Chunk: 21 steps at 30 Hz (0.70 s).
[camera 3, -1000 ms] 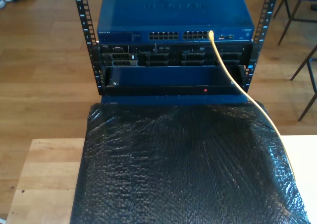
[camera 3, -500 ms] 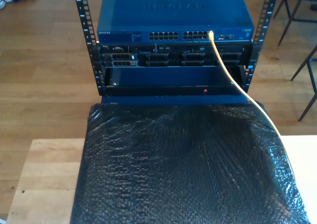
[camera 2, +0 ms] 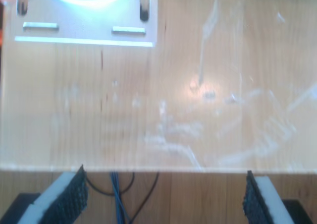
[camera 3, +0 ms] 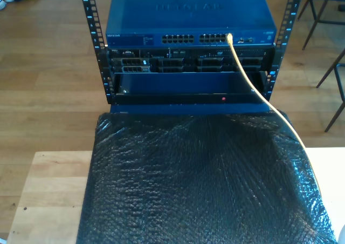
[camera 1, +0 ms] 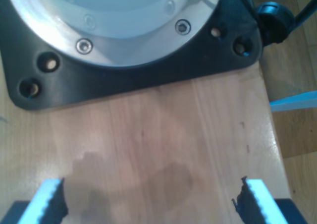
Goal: Grab the cable and plug it in
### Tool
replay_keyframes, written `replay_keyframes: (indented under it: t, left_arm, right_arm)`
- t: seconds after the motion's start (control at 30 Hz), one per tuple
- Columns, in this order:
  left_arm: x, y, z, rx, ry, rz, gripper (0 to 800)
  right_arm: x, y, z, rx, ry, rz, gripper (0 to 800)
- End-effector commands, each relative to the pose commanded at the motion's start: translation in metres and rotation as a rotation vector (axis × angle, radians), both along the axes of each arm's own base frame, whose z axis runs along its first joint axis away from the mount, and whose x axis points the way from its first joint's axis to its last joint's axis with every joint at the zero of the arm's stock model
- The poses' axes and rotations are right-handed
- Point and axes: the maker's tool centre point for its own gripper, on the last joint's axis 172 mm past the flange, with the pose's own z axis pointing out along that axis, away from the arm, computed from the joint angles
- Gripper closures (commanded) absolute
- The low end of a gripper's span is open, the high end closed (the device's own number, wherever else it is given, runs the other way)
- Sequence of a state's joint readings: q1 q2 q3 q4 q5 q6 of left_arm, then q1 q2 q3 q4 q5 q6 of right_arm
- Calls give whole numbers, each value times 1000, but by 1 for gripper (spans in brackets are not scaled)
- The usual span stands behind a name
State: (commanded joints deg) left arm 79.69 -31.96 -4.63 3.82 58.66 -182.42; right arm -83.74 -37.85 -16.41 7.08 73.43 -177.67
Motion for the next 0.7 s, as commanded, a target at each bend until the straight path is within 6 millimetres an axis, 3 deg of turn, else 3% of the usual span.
replay_keyframes:
  t: [0.13,0.3,0.7]
  left_arm:
    - [0,0,0,2,0,0,0]
    - [0,0,0,0,0,0,0]
    - [0,0,0,0,0,0,0]
  right_arm:
    - [-1,0,-19,-35,2,-8,2]
    - [-4,15,-35,-25,4,-3,3]
    - [-9,15,-68,-97,4,14,1]
